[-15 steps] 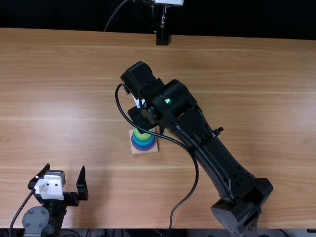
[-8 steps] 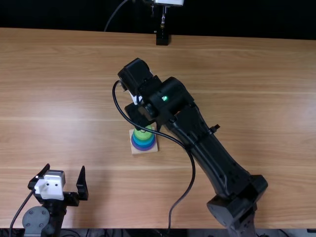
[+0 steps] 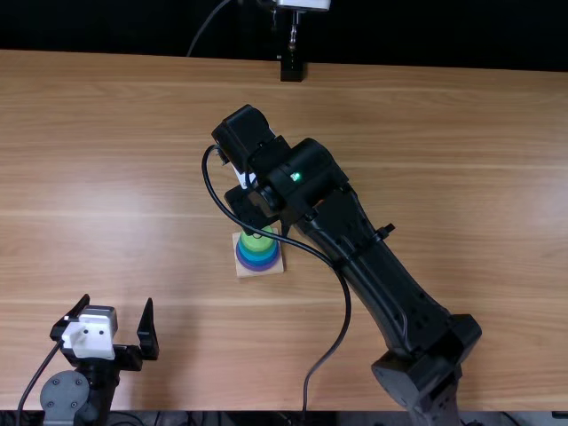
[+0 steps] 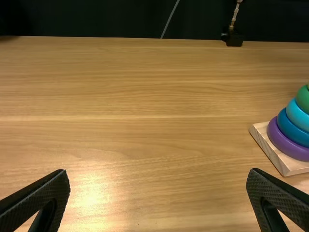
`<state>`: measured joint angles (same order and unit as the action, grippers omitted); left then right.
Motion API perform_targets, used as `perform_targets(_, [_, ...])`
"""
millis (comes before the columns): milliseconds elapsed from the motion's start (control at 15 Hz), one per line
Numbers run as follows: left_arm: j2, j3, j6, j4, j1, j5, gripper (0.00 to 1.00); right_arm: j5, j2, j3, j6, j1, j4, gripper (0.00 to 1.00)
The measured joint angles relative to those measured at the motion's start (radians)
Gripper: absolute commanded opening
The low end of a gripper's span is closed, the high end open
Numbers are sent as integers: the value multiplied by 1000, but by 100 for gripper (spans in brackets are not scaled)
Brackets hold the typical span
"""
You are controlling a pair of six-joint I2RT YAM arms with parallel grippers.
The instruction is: Build the Hanoi tower: stack the rings onto the peg from bottom to top in this color order: purple, dark blue, light blue, dark green, light green, yellow, orange.
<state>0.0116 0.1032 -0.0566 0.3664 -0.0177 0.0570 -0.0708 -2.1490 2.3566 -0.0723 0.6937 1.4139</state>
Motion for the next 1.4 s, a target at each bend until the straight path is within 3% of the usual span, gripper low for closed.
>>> perform_targets(1400, [0, 0, 0, 0, 0, 0, 100, 0, 0, -8, -4, 44, 7, 0])
